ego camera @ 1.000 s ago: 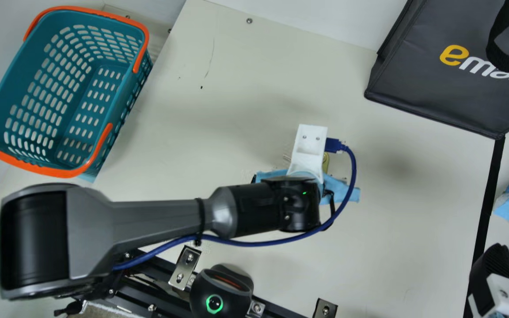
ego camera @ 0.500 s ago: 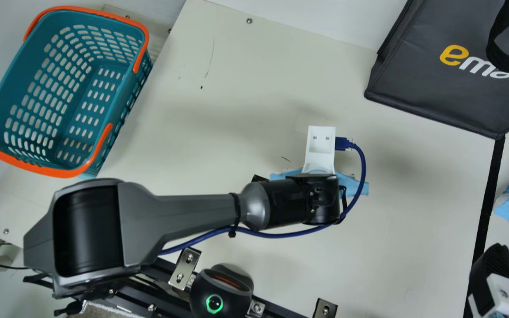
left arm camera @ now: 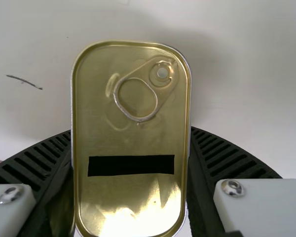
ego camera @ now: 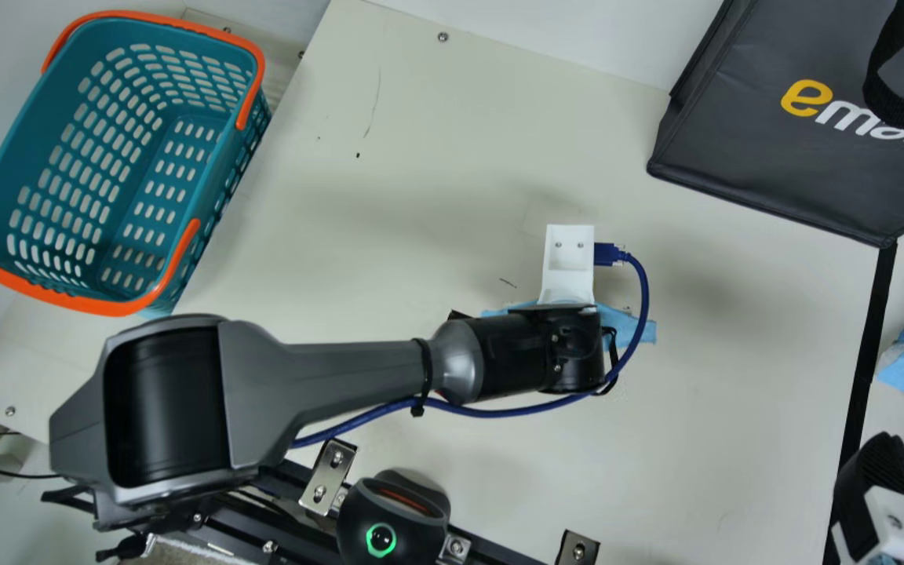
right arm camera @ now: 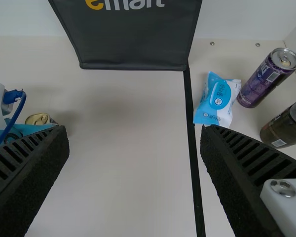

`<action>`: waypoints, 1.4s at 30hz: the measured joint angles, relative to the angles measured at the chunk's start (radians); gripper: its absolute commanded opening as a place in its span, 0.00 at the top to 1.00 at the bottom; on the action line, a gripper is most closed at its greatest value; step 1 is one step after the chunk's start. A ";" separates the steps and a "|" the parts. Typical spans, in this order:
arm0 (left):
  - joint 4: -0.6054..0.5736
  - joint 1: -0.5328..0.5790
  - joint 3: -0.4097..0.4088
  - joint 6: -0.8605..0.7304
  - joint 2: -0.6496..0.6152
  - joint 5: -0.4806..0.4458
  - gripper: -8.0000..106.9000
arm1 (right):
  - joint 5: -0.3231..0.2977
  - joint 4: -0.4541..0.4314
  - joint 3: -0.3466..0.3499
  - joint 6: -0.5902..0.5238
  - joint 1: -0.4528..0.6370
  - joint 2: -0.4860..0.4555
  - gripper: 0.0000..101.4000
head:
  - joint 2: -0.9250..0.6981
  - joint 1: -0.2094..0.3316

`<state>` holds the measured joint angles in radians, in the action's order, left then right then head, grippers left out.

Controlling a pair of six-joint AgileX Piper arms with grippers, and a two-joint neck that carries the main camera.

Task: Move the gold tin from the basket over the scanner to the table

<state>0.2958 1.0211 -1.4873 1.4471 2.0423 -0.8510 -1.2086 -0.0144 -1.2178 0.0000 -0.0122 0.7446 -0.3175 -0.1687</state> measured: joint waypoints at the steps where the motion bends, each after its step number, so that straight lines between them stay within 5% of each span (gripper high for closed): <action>1: -0.005 -0.002 0.007 -0.003 -0.004 0.005 0.35 | 0.000 0.000 0.000 0.000 0.000 0.000 0.06 | -0.002 0.000; 8: -0.044 -0.024 0.050 -0.042 -0.043 0.048 0.15 | 0.000 0.000 0.000 0.000 0.000 0.000 0.06 | -0.002 0.000; 25: -0.366 -0.159 0.260 -0.421 -0.326 0.223 0.15 | 0.000 0.000 0.000 0.000 0.000 0.000 0.06 | -0.002 0.000; 42: -0.701 -0.421 0.409 -1.011 -0.689 0.109 0.15 | 0.000 0.000 0.000 0.000 0.000 0.000 0.06 | -0.002 0.000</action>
<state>-0.4051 0.5996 -1.0786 0.4362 1.3533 -0.7418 -1.2086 -0.0144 -1.2178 0.0000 -0.0122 0.7446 -0.3191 -0.1687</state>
